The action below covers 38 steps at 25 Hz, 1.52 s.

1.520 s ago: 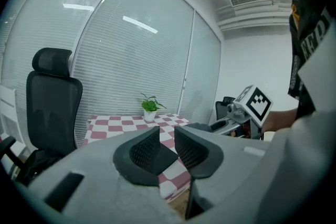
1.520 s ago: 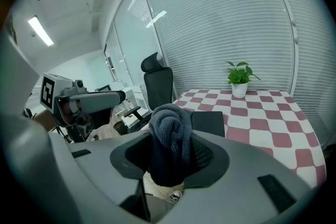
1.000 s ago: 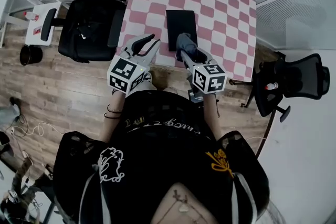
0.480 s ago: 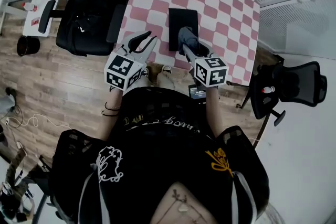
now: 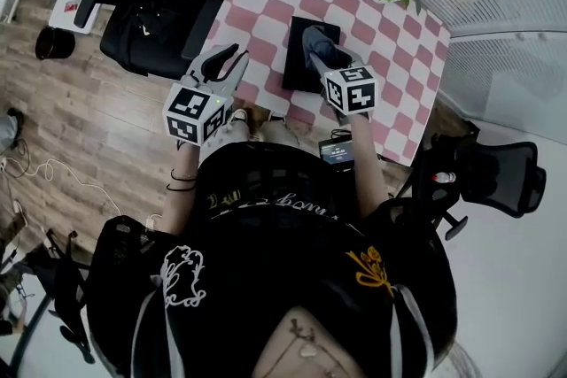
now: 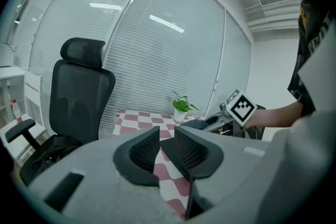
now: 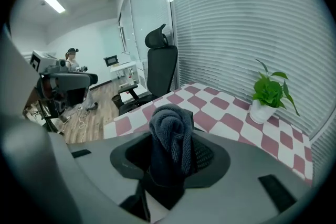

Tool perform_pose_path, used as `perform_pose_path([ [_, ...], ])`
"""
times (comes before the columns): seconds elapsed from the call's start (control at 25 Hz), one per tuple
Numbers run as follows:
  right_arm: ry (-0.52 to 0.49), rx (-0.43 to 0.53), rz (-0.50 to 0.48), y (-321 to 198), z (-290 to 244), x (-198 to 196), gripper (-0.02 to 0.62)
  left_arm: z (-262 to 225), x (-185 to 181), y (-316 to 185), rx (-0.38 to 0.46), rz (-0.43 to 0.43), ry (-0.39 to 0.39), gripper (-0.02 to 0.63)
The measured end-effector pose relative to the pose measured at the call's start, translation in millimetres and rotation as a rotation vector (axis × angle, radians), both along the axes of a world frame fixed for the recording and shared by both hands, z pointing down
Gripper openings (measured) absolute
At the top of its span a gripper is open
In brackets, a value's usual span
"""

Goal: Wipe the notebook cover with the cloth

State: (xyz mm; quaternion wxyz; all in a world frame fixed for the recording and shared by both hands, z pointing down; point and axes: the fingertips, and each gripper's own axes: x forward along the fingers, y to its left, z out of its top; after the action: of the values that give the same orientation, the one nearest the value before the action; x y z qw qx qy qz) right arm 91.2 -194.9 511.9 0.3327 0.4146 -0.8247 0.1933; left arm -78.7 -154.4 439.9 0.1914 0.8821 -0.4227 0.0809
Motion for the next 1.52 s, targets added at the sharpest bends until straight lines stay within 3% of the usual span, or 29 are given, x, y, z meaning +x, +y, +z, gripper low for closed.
perform_pose_path([
  [0.32,0.107,-0.006,-0.162,-57.1,46.8,-22.4,0.133,-1.6,9.1,18.9,-0.009,-0.031,-0.049,0.083],
  [0.56,0.176,-0.066,-0.217,-79.5,89.9,-27.9,0.133,2.6,3.3,36.0,-0.038,-0.080,-0.069,0.081],
  [0.72,0.175,-0.090,-0.181,-84.6,105.0,-22.5,0.133,1.3,-5.4,41.6,-0.042,-0.114,-0.084,0.083],
  [0.88,0.116,-0.087,-0.153,-75.9,105.6,-23.1,0.133,1.2,-11.4,45.9,-0.043,-0.135,-0.089,0.082],
  [1.04,0.114,-0.081,-0.197,-54.8,107.4,-29.3,0.133,3.8,-10.9,48.6,-0.051,-0.126,-0.089,0.083],
  [1.52,0.091,-0.105,-0.290,31.4,107.4,-40.4,0.133,7.7,17.5,42.4,-0.048,-0.002,-0.076,0.083],
])
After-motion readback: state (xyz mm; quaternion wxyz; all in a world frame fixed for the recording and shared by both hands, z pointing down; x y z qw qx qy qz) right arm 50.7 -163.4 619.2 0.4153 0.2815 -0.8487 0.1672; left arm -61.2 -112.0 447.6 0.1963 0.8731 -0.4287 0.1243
